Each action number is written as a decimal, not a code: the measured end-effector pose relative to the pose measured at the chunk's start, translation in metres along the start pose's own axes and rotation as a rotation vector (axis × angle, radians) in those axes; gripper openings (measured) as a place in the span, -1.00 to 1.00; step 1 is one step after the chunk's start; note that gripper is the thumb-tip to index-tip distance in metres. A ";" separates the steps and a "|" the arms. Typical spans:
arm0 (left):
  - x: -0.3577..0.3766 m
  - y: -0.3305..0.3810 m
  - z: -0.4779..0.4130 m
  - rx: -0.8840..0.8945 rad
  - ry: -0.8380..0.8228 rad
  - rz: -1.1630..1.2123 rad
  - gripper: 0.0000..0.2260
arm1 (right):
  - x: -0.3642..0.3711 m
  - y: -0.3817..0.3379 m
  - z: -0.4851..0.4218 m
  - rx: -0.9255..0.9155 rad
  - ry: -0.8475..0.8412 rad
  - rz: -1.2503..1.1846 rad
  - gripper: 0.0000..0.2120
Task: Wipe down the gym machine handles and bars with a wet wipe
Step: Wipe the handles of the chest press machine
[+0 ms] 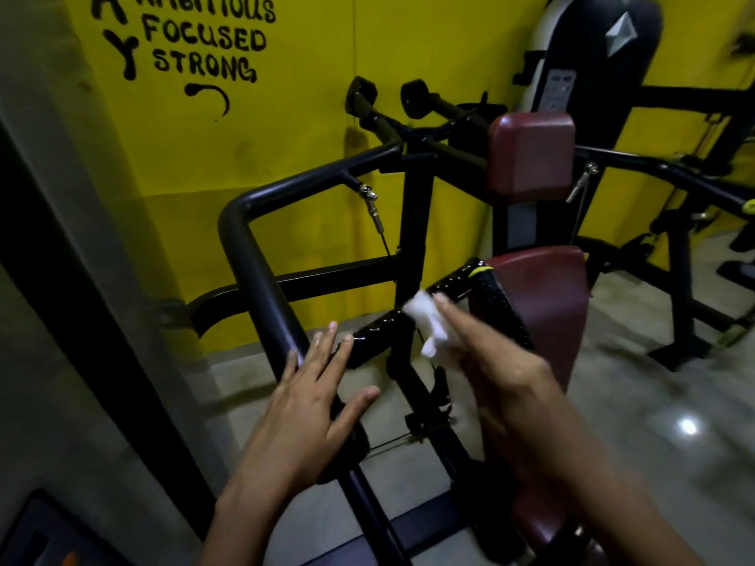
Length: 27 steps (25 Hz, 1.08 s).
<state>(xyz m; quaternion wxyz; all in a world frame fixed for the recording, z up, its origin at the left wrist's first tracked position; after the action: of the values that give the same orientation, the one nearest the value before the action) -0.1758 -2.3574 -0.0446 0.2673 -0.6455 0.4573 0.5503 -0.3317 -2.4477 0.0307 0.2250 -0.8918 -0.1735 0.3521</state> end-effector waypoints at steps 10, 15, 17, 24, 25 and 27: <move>0.010 0.005 0.007 -0.015 0.052 -0.021 -0.24 | -0.002 0.055 0.006 0.235 0.136 0.584 -0.41; 0.012 0.003 0.006 0.001 0.062 -0.012 -0.15 | 0.003 0.058 0.035 0.353 0.090 0.623 -0.31; 0.012 0.004 0.009 0.010 0.061 -0.016 -0.15 | 0.000 0.068 0.000 0.413 0.112 0.620 -0.39; 0.018 0.007 0.021 0.013 0.062 -0.035 -0.16 | -0.008 0.046 0.039 0.575 0.148 0.607 -0.51; 0.019 0.008 0.022 0.010 0.070 -0.029 -0.16 | -0.005 0.042 0.054 0.608 0.132 0.605 -0.51; 0.018 0.008 0.025 0.001 0.083 -0.025 -0.16 | -0.007 0.043 0.047 0.608 0.114 0.606 -0.50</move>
<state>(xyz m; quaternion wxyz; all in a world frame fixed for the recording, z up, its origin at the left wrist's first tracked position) -0.1952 -2.3455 -0.0669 0.2554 -0.6731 0.4603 0.5195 -0.3635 -2.4740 -0.0188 0.3734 -0.8136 0.2206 0.3873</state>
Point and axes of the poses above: each hand's wrist, its own z-axis away from the middle knuckle, its own x-axis out of the palm, y = z × x, the point moved 6 cm from there along -z, towards the middle knuckle, and after that the axes turned 15 degrees about -z, right-handed, at the moved point
